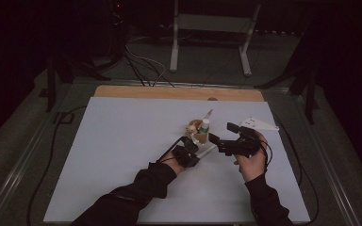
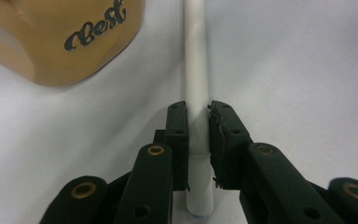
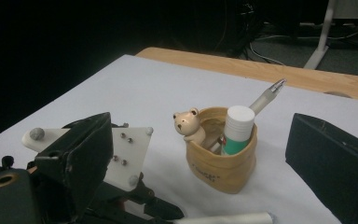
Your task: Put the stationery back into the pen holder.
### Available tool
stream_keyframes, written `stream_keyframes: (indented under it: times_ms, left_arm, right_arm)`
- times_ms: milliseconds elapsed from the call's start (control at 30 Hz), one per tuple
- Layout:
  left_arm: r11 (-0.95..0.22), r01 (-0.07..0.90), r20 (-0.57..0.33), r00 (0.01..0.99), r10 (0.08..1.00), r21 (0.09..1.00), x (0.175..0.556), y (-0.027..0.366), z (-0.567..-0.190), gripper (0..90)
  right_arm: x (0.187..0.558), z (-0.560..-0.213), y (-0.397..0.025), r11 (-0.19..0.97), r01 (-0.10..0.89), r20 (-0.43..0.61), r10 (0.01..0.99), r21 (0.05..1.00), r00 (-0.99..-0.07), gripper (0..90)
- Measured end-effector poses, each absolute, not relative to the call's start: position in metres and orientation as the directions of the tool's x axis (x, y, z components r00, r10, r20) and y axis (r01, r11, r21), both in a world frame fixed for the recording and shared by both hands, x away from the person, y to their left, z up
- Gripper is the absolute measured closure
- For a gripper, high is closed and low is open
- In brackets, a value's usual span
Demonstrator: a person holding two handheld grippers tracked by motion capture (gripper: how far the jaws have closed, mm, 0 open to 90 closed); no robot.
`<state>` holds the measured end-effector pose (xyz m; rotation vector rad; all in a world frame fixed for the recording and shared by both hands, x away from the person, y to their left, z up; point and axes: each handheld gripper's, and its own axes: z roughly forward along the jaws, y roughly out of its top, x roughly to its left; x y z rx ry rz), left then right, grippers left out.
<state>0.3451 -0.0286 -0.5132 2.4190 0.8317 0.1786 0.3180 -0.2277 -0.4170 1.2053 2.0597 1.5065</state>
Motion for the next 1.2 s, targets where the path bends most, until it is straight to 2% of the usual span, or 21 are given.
stream_keyframes:
  times_ms: [1200]
  left_arm:
    - [-0.637,0.366,-0.078,0.898,0.433,0.678,0.318,0.038,-0.491,79.5]
  right_arm:
    - [0.318,-0.426,-0.223,0.097,0.457,0.224,0.77,0.884,-0.598,7.2]
